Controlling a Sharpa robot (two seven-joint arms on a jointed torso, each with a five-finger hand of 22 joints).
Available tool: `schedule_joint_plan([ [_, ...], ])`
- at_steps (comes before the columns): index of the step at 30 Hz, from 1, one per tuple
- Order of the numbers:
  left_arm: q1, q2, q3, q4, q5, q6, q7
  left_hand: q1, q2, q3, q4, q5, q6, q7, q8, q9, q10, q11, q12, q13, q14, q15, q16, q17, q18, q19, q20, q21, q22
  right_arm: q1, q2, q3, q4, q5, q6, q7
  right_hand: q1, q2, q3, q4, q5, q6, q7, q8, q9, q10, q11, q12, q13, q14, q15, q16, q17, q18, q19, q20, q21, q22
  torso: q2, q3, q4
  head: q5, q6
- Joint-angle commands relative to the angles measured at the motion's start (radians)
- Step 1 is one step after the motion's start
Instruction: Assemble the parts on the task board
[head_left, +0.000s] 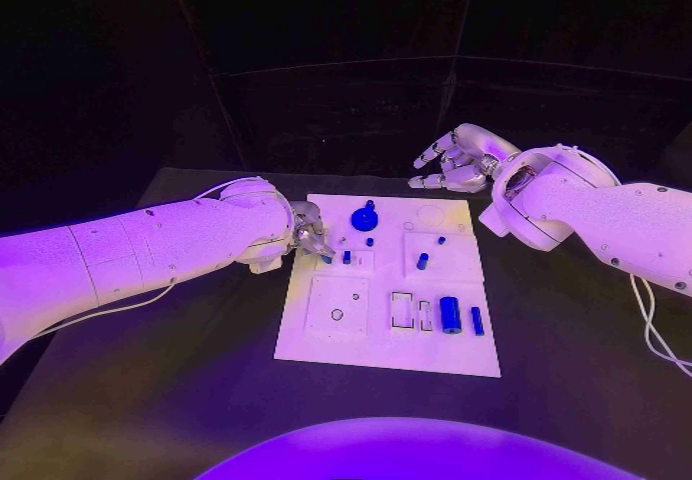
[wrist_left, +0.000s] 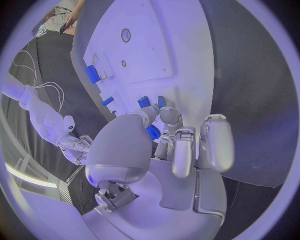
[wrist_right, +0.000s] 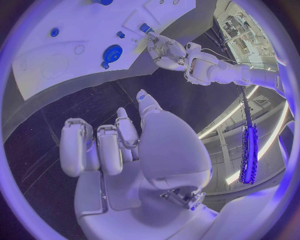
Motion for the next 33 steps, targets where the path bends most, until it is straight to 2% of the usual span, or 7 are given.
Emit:
schedule_joint_plan([
  [1,-0.003,-0.001,-0.003,0.001,-0.011,0.027,-0.012,0.002,-0.001,0.121,-0.112,0.006,-0.002,-0.009,0.006,0.005,-0.003,-0.006,-0.007,-0.002,0.104,-0.006,0.003,0.263,0.002,0.007,-0.004,0.004,0.001,0.002,0.001,0.0,0.001,0.0,0.006,0.009,0.008,0.004,0.0,0.004,0.005,0.0,-0.002,0.005,-0.001,-0.003,-0.004,0.0,0.001,0.063,-0.009,-0.004,0.083,0.015,-0.008,0.001,-0.005,0.0,0.0,0.0007,-0.001,0.002,0.0],
  [8,-0.003,0.004,-0.003,-0.002,-0.011,0.038,-0.013,-0.009,-0.006,0.124,-0.11,0.007,-0.002,-0.011,0.015,0.011,-0.002,-0.007,-0.012,-0.012,0.104,-0.007,0.003,0.263,0.001,0.009,-0.005,0.006,0.004,0.002,0.001,0.0,0.0,0.0,0.006,0.009,0.008,0.004,0.0,0.004,0.005,0.0,-0.002,0.005,-0.001,-0.003,-0.004,0.0,0.001,0.063,-0.009,-0.004,0.083,0.015,-0.008,0.001,-0.005,0.0,0.0,0.0005,-0.0019,0.002,0.0],
  [12,-0.003,0.007,-0.003,-0.006,-0.011,0.041,-0.013,-0.031,-0.017,0.116,-0.102,0.005,0.006,-0.019,0.031,0.02,0.012,-0.013,0.012,0.016,0.104,-0.01,0.003,0.263,0.001,0.01,-0.007,0.008,0.008,0.002,0.001,0.0,0.001,0.0,0.006,0.009,0.008,0.004,0.0,0.004,0.005,0.0,-0.002,0.005,-0.001,-0.003,-0.004,0.0,0.001,0.063,-0.009,-0.004,0.083,0.015,-0.008,0.001,-0.005,0.0,0.0,0.001,-0.002,0.001,-0.001],
  [15,-0.003,0.011,-0.003,-0.01,-0.011,0.041,-0.013,-0.06,-0.029,0.092,-0.086,0.004,0.013,-0.026,0.042,0.024,0.017,-0.017,0.021,0.023,0.104,-0.014,0.003,0.263,0.0,0.011,-0.011,0.01,0.011,0.002,0.001,0.0,0.001,0.0,0.006,0.009,0.008,0.004,0.0,0.004,0.005,0.0,-0.002,0.005,-0.001,-0.003,-0.004,0.0,0.001,0.063,-0.009,-0.004,0.083,0.015,-0.008,0.001,-0.005,0.0,0.0,0.0012,-0.0021,0.001,-0.001],
  [21,-0.002,0.017,-0.003,-0.018,-0.011,0.042,-0.012,-0.097,-0.038,0.045,-0.058,0.003,0.027,-0.034,0.057,0.029,0.023,-0.024,0.034,0.035,0.104,-0.02,0.003,0.263,-0.002,0.015,-0.016,0.016,0.02,0.002,0.001,0.0,0.002,0.0,0.005,0.009,0.008,0.004,0.0,0.004,0.005,0.0,-0.002,0.005,-0.001,-0.003,-0.004,0.0,0.001,0.063,-0.009,-0.004,0.083,0.015,-0.008,0.001,-0.005,0.0,0.0,0.0012,-0.0023,-0.002,-0.002],
  [33,-0.002,0.019,-0.003,-0.022,-0.011,0.043,-0.012,-0.108,-0.039,0.03,-0.05,0.003,0.031,-0.035,0.062,0.03,0.024,-0.025,0.038,0.038,0.104,-0.021,0.003,0.263,-0.003,0.017,-0.017,0.019,0.024,0.002,0.0,0.0,0.002,0.0,0.005,0.009,0.008,0.004,0.0,0.004,0.005,0.0,-0.002,0.005,-0.001,-0.003,-0.004,0.0,0.001,0.063,-0.009,-0.004,0.083,0.015,-0.008,0.001,-0.005,0.0,0.0,0.0013,-0.0021,-0.002,-0.001],
])
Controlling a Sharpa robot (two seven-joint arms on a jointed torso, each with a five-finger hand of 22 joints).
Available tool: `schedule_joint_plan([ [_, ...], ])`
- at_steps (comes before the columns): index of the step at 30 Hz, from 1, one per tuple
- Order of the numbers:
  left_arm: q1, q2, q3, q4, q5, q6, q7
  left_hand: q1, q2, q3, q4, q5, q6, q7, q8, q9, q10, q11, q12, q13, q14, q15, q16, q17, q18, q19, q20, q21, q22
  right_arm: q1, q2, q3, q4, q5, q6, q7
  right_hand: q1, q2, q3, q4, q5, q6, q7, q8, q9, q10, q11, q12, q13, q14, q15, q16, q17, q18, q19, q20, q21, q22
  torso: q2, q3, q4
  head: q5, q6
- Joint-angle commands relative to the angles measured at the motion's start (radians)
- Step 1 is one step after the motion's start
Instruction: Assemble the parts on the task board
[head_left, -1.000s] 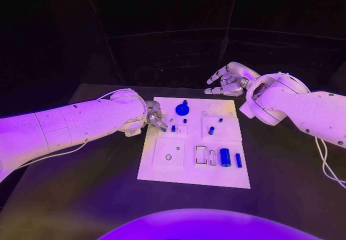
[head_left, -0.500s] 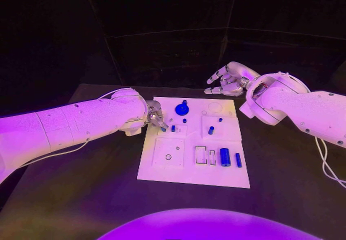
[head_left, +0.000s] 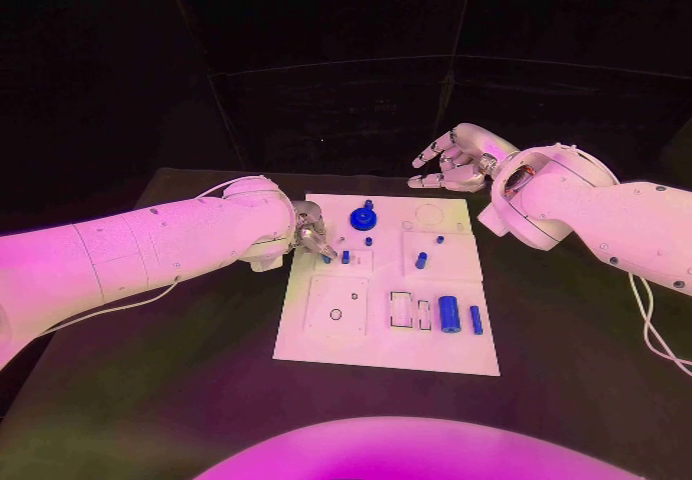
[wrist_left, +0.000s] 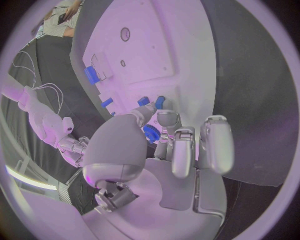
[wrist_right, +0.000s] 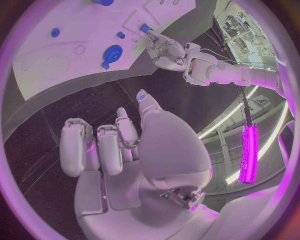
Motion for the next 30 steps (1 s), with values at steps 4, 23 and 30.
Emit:
schedule_joint_plan([
  [4,-0.003,0.0,-0.003,0.0,-0.005,0.024,-0.01,-0.012,0.002,-0.004,-0.002,-0.002,0.005,-0.003,0.003,-0.001,0.001,-0.005,0.006,0.001,0.104,-0.007,0.003,0.263,-0.003,0.014,-0.008,0.003,0.016,0.002,0.0,0.001,0.002,0.0,0.003,0.008,0.008,0.004,0.0,0.004,0.005,0.0,-0.002,0.005,-0.001,-0.003,-0.004,0.0,0.001,0.063,-0.009,-0.004,0.082,0.015,-0.008,0.001,-0.005,-0.001,0.0,0.0001,0.0003,0.0,0.0],
  [23,-0.002,0.017,-0.002,-0.042,-0.005,-0.019,-0.007,-0.133,0.001,-0.23,0.153,-0.004,0.01,-0.004,0.027,-0.003,-0.001,-0.005,0.021,0.005,0.104,-0.009,0.003,0.263,-0.005,0.019,-0.011,0.008,0.03,0.002,-0.003,0.001,0.005,0.0,-0.001,0.009,0.009,0.003,-0.003,0.006,0.005,-0.001,-0.002,0.006,-0.001,-0.006,-0.004,-0.003,-0.003,0.062,-0.009,-0.006,0.079,0.015,-0.009,0.001,-0.006,-0.003,-0.001,-0.0013,0.002,-0.005,0.002],
  [30,-0.002,0.001,-0.001,-0.023,0.0,-0.047,-0.003,-0.127,0.004,-0.249,0.164,-0.004,0.009,-0.004,0.028,-0.004,-0.003,-0.005,0.019,0.001,0.104,-0.009,0.003,0.263,-0.004,0.018,-0.011,0.005,0.028,0.002,-0.004,0.001,0.005,0.0,-0.002,0.01,0.009,0.003,-0.003,0.006,0.005,-0.001,-0.002,0.006,-0.001,-0.006,-0.004,-0.003,-0.003,0.062,-0.009,-0.006,0.079,0.015,-0.009,0.001,-0.006,-0.003,-0.001,-0.0015,0.0028,-0.006,0.002],
])
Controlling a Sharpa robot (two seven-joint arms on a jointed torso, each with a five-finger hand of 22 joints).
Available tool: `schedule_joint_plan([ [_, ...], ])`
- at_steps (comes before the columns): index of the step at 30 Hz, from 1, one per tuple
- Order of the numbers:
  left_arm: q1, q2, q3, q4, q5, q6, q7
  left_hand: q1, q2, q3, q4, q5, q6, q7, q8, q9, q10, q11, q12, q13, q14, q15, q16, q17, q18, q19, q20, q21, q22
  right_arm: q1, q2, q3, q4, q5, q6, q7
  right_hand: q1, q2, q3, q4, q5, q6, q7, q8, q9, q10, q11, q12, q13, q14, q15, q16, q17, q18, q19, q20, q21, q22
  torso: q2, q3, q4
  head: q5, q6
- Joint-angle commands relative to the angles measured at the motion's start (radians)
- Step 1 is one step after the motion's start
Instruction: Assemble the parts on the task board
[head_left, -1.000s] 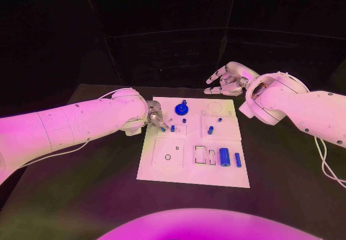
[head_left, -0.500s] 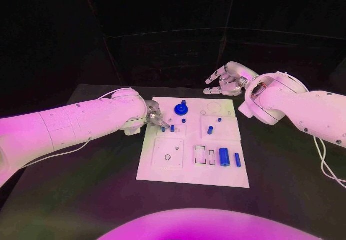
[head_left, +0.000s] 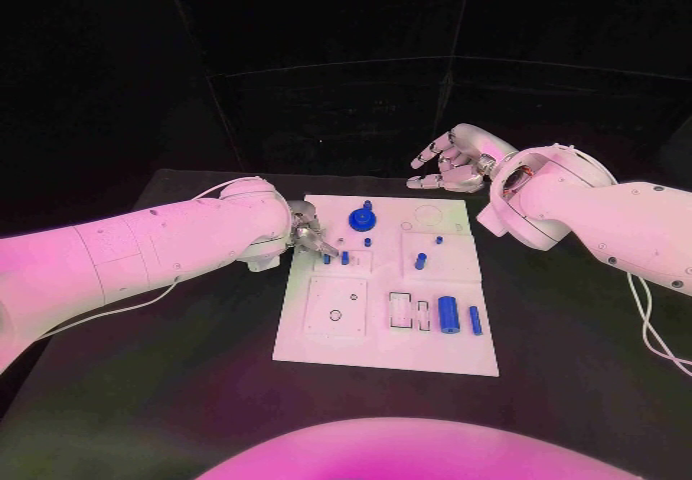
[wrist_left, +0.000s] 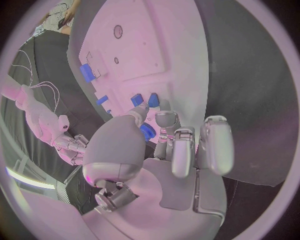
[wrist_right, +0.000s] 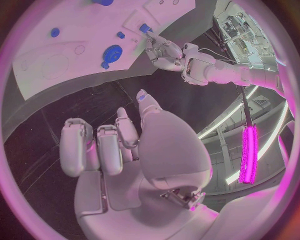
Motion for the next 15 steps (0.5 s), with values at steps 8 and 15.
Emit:
schedule_joint_plan([
  [8,0.001,-0.044,0.025,0.043,0.081,-0.142,0.047,0.008,0.018,-0.067,0.051,-0.003,-0.033,0.016,-0.002,-0.008,-0.057,0.01,-0.045,-0.068,0.104,0.002,-0.004,0.253,0.009,-0.011,-0.001,-0.055,-0.027,0.002,-0.001,0.001,0.001,0.0,-0.002,0.009,0.009,0.003,-0.003,0.006,0.005,-0.001,-0.002,0.006,-0.001,-0.006,-0.004,-0.003,-0.002,0.062,-0.009,-0.006,0.079,0.015,-0.009,0.001,-0.006,-0.001,0.0,0.0009,0.0004,-0.003,0.003],
  [15,0.002,-0.058,0.035,0.055,0.161,-0.237,0.193,0.08,0.028,-0.119,0.065,0.0,-0.148,0.07,-0.067,-0.051,-0.236,0.062,-0.205,-0.229,0.043,0.043,-0.132,0.078,0.057,-0.127,0.03,-0.299,-0.263,0.002,-0.002,0.001,0.001,0.0,-0.002,0.009,0.009,0.003,-0.003,0.006,0.005,-0.001,-0.002,0.006,-0.001,-0.006,-0.004,-0.003,-0.002,0.062,-0.009,-0.006,0.079,0.015,-0.009,0.001,-0.006,-0.001,0.0,0.0003,-0.0001,-0.008,0.005],
])
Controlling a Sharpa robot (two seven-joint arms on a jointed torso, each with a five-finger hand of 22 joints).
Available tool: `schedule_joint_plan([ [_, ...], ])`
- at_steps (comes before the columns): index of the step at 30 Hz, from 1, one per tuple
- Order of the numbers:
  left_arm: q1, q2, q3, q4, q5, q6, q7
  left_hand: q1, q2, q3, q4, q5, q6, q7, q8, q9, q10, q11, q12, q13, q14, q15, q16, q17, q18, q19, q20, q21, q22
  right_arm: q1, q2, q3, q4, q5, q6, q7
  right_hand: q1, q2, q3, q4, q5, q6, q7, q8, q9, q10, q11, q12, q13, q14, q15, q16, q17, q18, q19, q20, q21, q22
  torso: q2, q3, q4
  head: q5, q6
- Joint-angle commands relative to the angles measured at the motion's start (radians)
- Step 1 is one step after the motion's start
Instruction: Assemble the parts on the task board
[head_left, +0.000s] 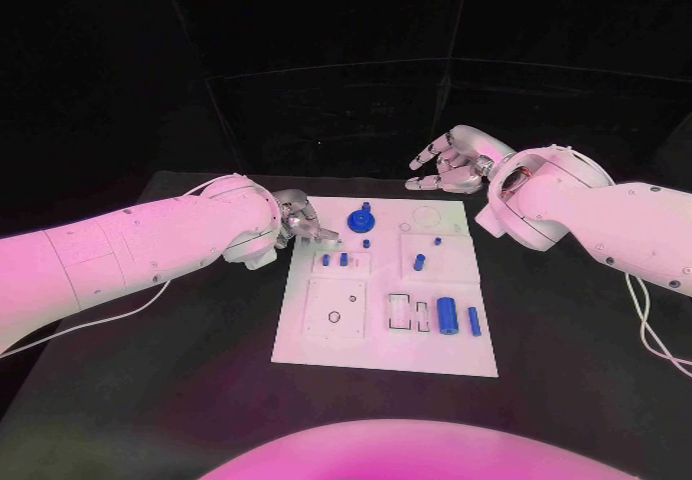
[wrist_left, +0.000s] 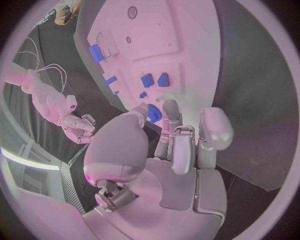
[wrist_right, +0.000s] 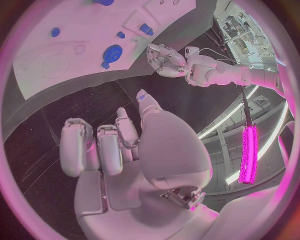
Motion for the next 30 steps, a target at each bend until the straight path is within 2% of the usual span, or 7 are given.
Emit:
schedule_joint_plan([
  [1,0.002,0.003,0.003,0.001,0.09,-0.106,0.168,0.052,0.003,-0.009,-0.01,0.001,-0.063,0.033,-0.041,-0.029,-0.091,0.031,-0.058,-0.034,0.012,0.025,-0.103,0.012,0.029,-0.062,0.023,-0.124,-0.116,0.002,-0.001,0.0,0.001,0.0,-0.002,0.008,0.009,0.003,-0.003,0.006,0.005,-0.001,-0.002,0.006,-0.001,-0.006,-0.004,-0.003,-0.001,0.062,-0.009,-0.006,0.079,0.015,-0.009,0.001,-0.006,-0.001,0.0,0.0006,-0.0012,0.0,0.002],
  [3,0.002,0.01,0.003,-0.006,0.098,-0.121,0.233,0.119,0.006,-0.003,-0.036,0.001,-0.098,0.059,-0.069,-0.054,-0.166,0.058,-0.109,-0.066,-0.045,0.044,-0.206,-0.107,0.038,-0.094,0.041,-0.188,-0.174,0.002,-0.001,0.0,0.001,0.0,-0.002,0.008,0.009,0.003,-0.003,0.006,0.005,-0.001,-0.002,0.006,-0.001,-0.006,-0.004,-0.003,-0.001,0.062,-0.009,-0.006,0.079,0.015,-0.009,0.001,-0.006,-0.001,0.0,0.0005,-0.0011,-0.002,0.004],
  [6,0.002,0.03,-0.001,-0.023,0.075,-0.137,0.342,0.245,0.007,0.034,-0.098,0.002,-0.123,0.084,-0.109,-0.096,-0.259,0.086,-0.195,-0.128,-0.184,0.075,-0.424,-0.339,0.077,-0.223,0.062,-0.417,-0.379,0.002,-0.001,0.0,0.001,0.0,-0.002,0.008,0.008,0.003,-0.003,0.006,0.005,-0.001,-0.002,0.006,-0.001,-0.006,-0.004,-0.003,-0.001,0.062,-0.009,-0.007,0.079,0.015,-0.009,0.001,-0.007,-0.001,0.001,0.0003,-0.0015,-0.009,0.009],
  [13,-0.001,0.081,-0.036,-0.073,-0.132,-0.165,0.533,0.372,-0.036,0.111,-0.174,-0.001,-0.045,0.087,-0.23,-0.237,-0.271,0.1,-0.371,-0.307,-0.244,0.09,-0.533,-0.474,0.091,-0.239,0.085,-0.471,-0.417,0.002,0.002,0.0,-0.002,0.0,0.0,0.009,0.008,0.004,-0.004,0.008,0.005,-0.002,-0.002,0.006,-0.002,-0.007,-0.004,-0.003,-0.001,0.062,-0.009,-0.006,0.08,0.015,-0.009,0.001,-0.007,-0.002,0.001,0.0008,-0.0021,-0.015,0.017],
  [18,-0.003,0.116,-0.05,-0.111,-0.284,-0.168,0.577,0.376,-0.057,0.121,-0.199,-0.001,0.007,0.077,-0.293,-0.305,-0.245,0.098,-0.43,-0.388,-0.155,0.084,-0.424,-0.392,0.084,-0.183,0.083,-0.432,-0.394,0.002,0.006,0.0,-0.004,0.0,0.002,0.01,0.008,0.004,-0.004,0.008,0.005,-0.002,-0.002,0.006,-0.002,-0.007,-0.004,-0.003,-0.001,0.062,-0.009,-0.006,0.08,0.015,-0.009,0.001,-0.007,-0.002,0.001,0.0011,-0.0026,-0.019,0.022],
  [22,-0.005,0.141,-0.055,-0.14,-0.38,-0.141,0.566,0.361,-0.068,0.112,-0.208,-0.001,0.03,0.068,-0.329,-0.341,-0.23,0.094,-0.455,-0.431,-0.078,0.078,-0.307,-0.293,0.053,-0.077,0.076,-0.252,-0.233,0.002,0.009,0.0,-0.005,0.0,0.003,0.011,0.009,0.004,-0.004,0.008,0.006,-0.002,-0.002,0.006,-0.002,-0.006,-0.004,-0.003,-0.001,0.062,-0.009,-0.006,0.08,0.015,-0.009,0.001,-0.007,-0.001,0.001,0.0008,-0.003,-0.021,0.023],
  [30,-0.013,0.189,-0.062,-0.199,-0.457,-0.102,0.547,0.357,-0.065,0.102,-0.216,-0.001,0.046,0.065,-0.353,-0.365,-0.232,0.09,-0.477,-0.461,-0.034,0.073,-0.227,-0.219,0.037,-0.029,0.071,-0.159,-0.147,0.002,0.014,0.0,-0.007,0.0,0.004,0.011,0.009,0.004,-0.004,0.008,0.006,-0.002,-0.002,0.006,-0.002,-0.006,-0.004,-0.003,-0.001,0.062,-0.009,-0.006,0.08,0.015,-0.009,0.001,-0.007,-0.001,0.002,0.0002,-0.0033,-0.026,0.025],
])
